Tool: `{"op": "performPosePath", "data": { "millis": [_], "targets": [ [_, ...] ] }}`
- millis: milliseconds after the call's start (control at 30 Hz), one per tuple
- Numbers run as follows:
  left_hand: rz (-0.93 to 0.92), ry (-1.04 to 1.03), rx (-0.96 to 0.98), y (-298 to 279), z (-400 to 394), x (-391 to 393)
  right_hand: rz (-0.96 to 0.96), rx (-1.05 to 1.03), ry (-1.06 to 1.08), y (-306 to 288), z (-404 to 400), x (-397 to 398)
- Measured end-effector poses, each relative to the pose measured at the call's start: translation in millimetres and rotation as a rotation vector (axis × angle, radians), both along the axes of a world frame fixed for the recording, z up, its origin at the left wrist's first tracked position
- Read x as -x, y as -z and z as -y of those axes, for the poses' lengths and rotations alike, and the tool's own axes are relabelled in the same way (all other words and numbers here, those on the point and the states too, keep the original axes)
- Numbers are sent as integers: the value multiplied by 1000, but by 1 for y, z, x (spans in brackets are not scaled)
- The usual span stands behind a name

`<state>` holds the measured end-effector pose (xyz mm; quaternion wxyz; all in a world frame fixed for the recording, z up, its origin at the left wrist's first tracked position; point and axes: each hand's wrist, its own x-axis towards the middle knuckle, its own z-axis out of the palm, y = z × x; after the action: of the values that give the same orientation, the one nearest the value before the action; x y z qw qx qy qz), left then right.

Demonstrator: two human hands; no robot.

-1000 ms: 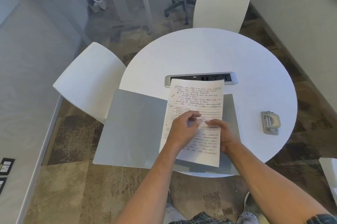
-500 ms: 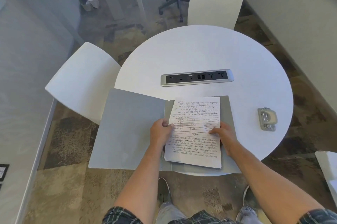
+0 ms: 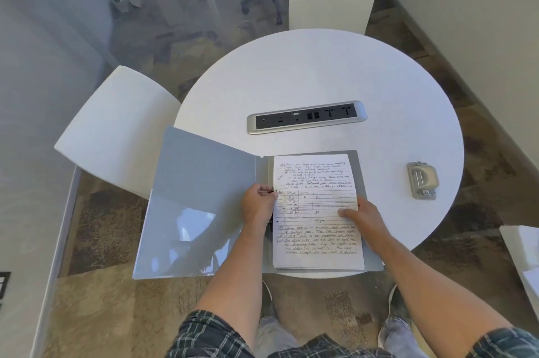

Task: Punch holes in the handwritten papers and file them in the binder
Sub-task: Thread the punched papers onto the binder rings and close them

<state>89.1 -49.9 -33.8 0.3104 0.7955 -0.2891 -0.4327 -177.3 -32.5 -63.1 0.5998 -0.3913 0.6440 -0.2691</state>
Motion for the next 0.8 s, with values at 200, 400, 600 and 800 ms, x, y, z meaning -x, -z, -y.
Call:
{"op": "performPosePath", "data": {
  "millis": [200,400,600,800],
  "targets": [
    [-109,-20,10,3,1,3,-79,84,-64,12,-4,13],
    [-112,-16,-12,6,5,3,-153,157,-57,18,-4,11],
    [-163,-3,-25,11,7,3,-180,198,0,20,-9,9],
    [-73,45,-16,17,6,4,-218,173,30,23,-11,5]
  ]
}}
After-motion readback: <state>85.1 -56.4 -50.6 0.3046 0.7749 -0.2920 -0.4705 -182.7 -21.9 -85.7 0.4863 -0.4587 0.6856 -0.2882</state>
